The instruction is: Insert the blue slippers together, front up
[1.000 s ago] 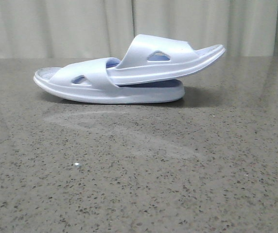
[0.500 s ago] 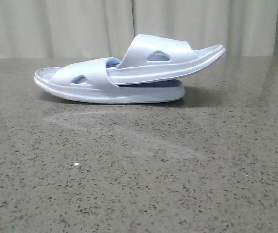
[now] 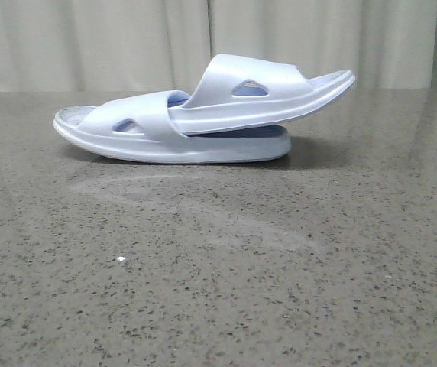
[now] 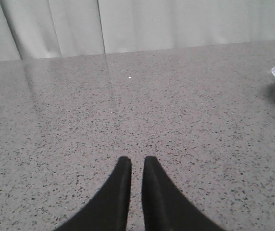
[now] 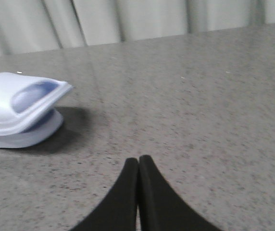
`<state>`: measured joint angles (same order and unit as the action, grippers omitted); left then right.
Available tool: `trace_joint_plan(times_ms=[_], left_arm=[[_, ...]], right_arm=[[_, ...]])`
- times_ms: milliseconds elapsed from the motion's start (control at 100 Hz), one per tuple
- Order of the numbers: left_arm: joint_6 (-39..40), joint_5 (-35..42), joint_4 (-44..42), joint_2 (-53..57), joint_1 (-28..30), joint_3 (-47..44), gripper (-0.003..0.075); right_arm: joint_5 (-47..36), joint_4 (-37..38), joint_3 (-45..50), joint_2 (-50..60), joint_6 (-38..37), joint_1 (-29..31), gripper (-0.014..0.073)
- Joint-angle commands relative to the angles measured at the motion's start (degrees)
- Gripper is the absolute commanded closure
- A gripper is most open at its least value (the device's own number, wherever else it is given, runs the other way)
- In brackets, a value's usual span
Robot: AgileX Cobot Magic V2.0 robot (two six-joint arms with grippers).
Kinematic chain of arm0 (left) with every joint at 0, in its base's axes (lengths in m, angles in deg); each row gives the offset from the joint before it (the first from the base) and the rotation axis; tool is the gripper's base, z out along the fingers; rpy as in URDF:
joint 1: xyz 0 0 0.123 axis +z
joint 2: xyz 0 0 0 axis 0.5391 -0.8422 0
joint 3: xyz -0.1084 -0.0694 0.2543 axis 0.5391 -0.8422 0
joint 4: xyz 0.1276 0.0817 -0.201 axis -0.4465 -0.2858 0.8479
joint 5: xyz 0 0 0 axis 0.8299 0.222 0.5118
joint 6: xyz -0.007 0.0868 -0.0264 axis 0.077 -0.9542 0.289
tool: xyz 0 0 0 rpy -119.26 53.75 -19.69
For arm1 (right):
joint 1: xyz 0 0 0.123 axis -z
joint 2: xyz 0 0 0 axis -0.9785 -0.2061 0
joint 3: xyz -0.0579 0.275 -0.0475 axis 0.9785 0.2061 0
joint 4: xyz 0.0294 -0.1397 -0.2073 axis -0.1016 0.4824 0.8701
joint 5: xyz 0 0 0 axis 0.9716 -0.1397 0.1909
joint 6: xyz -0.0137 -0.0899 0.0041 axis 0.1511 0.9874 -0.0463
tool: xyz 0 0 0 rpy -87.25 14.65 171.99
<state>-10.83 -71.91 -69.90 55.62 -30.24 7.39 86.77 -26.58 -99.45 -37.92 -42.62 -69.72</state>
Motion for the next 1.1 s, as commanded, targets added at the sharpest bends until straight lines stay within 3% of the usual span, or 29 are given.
trace_joint_plan(times_ms=[0,130,250,500,650,750,1090], left_arm=[[0.69,4.25,0.1,1.65,0.12,-0.45,0.0705],[0.69,4.25,0.1,1.65,0.12,-0.45,0.0705],[0.69,4.25,0.1,1.65,0.12,-0.45,0.0705],[0.69,4.25,0.1,1.65,0.12,-0.45,0.0705],[0.69,4.25,0.1,1.65,0.12,-0.45,0.0705],[0.69,4.25,0.1,1.65,0.12,-0.45,0.0705],[0.69,4.17,0.1,1.65,0.12,-0.45,0.0705]], right_arm=[[-6.13,15.18,-1.71,-0.22,-15.77,-0.04,0.0683],[-12.95,34.88,-0.76,-0.22,-33.16,-0.32,0.0683],[-21.64,43.17,2.58,0.28,-40.92,-2.06,0.0683],[-24.29,45.62,12.82,8.63,-40.92,-9.45,0.0683],[-23.95,46.9,18.53,16.55,-40.92,-10.23,0.0683],[-18.69,47.75,18.41,21.44,-40.92,-10.23,0.0683],[-16.1,47.59,18.41,22.13,-40.92,-9.73,0.0683]])
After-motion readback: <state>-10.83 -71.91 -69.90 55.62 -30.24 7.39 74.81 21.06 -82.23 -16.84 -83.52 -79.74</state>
